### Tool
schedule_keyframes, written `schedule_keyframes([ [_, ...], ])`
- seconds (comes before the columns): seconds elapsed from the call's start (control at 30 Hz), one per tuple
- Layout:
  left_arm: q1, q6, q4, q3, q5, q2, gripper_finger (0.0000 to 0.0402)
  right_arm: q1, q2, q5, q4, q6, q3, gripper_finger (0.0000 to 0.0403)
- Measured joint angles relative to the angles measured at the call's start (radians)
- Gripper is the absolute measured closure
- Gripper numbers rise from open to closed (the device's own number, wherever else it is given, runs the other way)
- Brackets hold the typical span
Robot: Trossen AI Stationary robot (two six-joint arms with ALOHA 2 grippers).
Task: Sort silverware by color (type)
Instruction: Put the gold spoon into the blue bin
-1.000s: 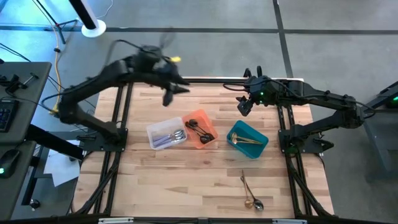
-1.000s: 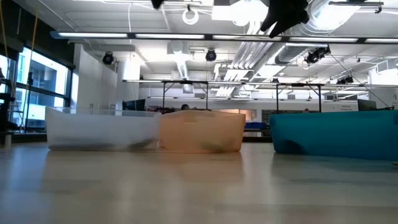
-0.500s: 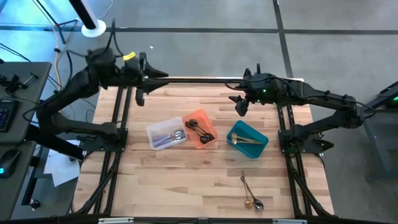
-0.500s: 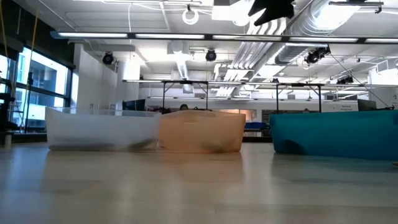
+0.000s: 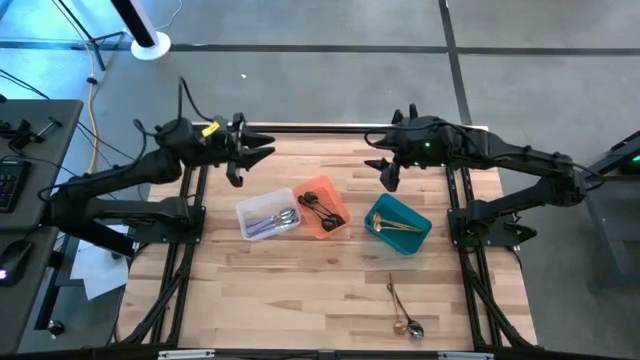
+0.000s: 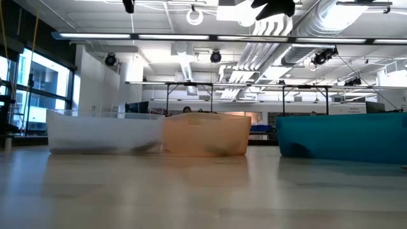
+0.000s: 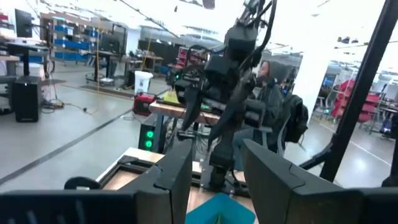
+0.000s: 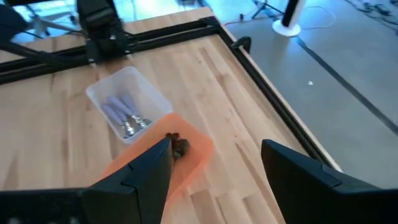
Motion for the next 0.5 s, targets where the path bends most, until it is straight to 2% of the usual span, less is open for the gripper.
schedule_keyframes([
  [0.17, 0.000, 0.000, 0.012, -0.021, 0.000, 0.000, 0.0273, 0.000, -0.038, -0.031, 0.021, 0.012, -0.054, 0.0169],
  [0.3, 0.000, 0.000, 0.016, -0.021, 0.000, 0.000, 0.0273, 0.000, -0.140, -0.034, 0.147, 0.099, -0.246, 0.0169],
  [0.5, 0.001, 0.000, 0.012, -0.021, 0.000, 0.000, 0.0273, 0.000, -0.293, -0.109, 0.419, 0.263, -0.503, 0.0169],
])
